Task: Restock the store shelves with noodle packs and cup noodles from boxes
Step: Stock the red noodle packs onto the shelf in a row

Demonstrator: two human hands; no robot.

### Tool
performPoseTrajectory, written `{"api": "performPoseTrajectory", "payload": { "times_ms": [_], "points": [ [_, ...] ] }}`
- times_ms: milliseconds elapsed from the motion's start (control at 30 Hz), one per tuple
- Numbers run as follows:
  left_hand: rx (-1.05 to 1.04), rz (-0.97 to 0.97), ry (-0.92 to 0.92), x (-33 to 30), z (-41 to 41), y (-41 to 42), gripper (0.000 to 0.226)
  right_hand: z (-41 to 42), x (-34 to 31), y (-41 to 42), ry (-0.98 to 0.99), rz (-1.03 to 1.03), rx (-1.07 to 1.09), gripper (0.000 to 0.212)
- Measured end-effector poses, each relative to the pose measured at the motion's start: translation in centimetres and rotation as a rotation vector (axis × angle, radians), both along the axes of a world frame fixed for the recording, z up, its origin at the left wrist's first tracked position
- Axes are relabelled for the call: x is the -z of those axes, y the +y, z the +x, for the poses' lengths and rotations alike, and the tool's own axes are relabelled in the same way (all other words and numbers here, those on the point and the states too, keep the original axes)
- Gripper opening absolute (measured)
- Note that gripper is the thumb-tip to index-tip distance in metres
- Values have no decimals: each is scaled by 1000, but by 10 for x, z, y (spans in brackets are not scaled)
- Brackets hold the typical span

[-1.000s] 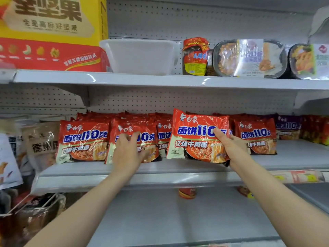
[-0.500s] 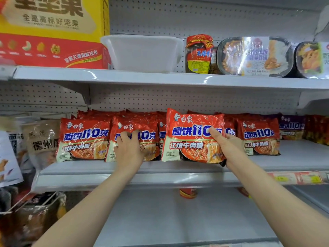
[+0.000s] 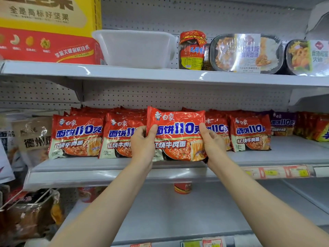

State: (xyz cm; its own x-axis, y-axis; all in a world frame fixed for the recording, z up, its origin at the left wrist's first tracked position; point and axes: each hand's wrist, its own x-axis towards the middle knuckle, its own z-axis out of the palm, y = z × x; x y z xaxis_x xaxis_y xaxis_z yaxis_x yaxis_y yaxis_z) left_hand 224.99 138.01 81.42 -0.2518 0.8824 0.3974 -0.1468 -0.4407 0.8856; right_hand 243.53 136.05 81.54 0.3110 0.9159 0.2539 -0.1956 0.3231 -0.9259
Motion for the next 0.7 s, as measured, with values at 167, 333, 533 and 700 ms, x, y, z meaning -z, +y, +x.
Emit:
{"api": "performPoseTrajectory", "payload": {
  "times_ms": [167, 333, 533, 700],
  "points": [
    [-30, -57, -141, 6, 4, 1, 12, -2, 5, 1, 49, -12, 5, 33],
    [-5, -70, -147, 5, -2, 4, 16, 3, 6, 10, 133, -17, -19, 15],
    [137, -139, 37, -3, -26, 15, 15, 18, 8, 18, 228, -55, -41, 15],
    [12, -81, 327, -9, -41, 31, 12, 24, 9, 30, 82, -51, 67, 12]
  ]
}}
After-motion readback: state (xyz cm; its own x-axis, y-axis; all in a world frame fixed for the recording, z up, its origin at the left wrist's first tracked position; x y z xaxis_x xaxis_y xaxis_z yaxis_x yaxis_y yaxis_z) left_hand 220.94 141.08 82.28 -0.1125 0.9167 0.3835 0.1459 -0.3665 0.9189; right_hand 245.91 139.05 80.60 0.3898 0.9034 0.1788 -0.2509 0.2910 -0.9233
